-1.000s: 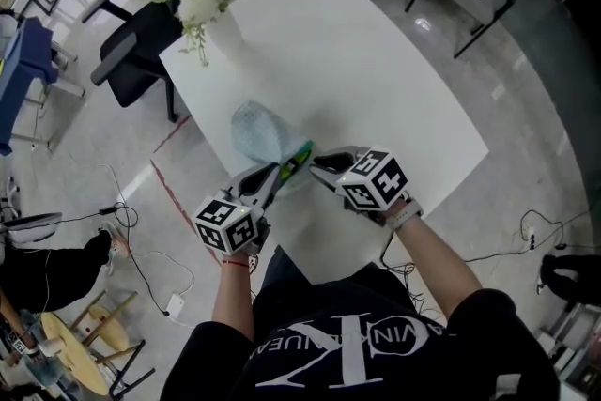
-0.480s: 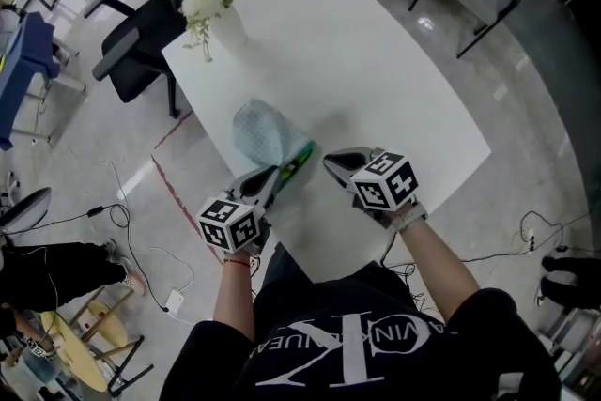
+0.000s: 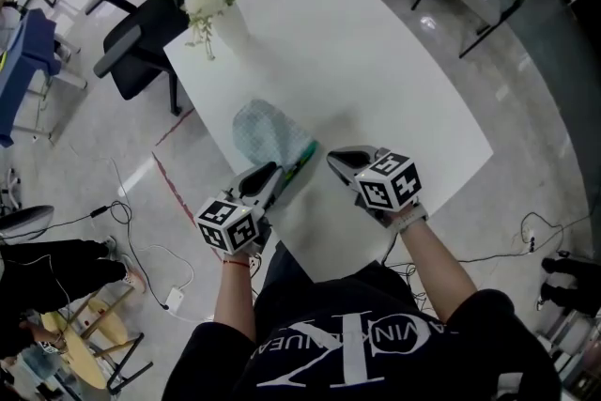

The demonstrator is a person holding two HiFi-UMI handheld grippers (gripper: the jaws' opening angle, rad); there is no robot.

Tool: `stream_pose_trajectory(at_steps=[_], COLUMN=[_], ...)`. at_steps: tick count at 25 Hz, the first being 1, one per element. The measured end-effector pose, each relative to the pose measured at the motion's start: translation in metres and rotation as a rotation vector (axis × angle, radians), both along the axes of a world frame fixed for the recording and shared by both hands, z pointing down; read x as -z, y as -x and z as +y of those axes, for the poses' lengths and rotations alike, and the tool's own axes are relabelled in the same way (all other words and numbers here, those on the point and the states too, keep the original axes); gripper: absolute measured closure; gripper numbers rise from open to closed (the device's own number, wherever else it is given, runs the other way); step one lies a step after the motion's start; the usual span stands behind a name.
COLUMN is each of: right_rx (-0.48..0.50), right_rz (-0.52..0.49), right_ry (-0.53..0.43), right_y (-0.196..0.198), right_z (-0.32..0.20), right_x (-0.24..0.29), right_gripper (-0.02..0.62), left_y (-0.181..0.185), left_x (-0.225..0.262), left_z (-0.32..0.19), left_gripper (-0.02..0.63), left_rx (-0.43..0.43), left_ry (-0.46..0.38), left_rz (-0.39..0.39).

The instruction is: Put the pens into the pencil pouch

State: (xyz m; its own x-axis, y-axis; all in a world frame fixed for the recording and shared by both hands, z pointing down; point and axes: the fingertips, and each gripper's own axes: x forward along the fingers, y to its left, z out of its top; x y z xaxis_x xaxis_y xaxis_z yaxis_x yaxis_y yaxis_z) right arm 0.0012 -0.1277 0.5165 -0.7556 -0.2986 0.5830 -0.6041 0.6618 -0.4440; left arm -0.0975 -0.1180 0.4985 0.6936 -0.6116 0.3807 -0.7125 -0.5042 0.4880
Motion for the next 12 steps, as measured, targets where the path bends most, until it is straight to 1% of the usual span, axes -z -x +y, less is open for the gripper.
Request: stream_pose_trajectory(at_steps=[8,12], right_rx=[-0.053,-0.083], right_rz=[-0.019,-0.039], right_ry=[-0.066,-0.12], right_y=[-0.011,-0.017], right_z=[-0.013,-0.021], right_x=[0.01,0.023], right_gripper=[0.586,0.587], left_y=[0.023,0.032], left_x=[0.01,0.025], left_z=[-0.012,-0.018], left_gripper=[0.557,0.593], left_rx=[0.106,0.137], left_ry=[-0.075,-0.142], left_rz=[-0.077,-0.119])
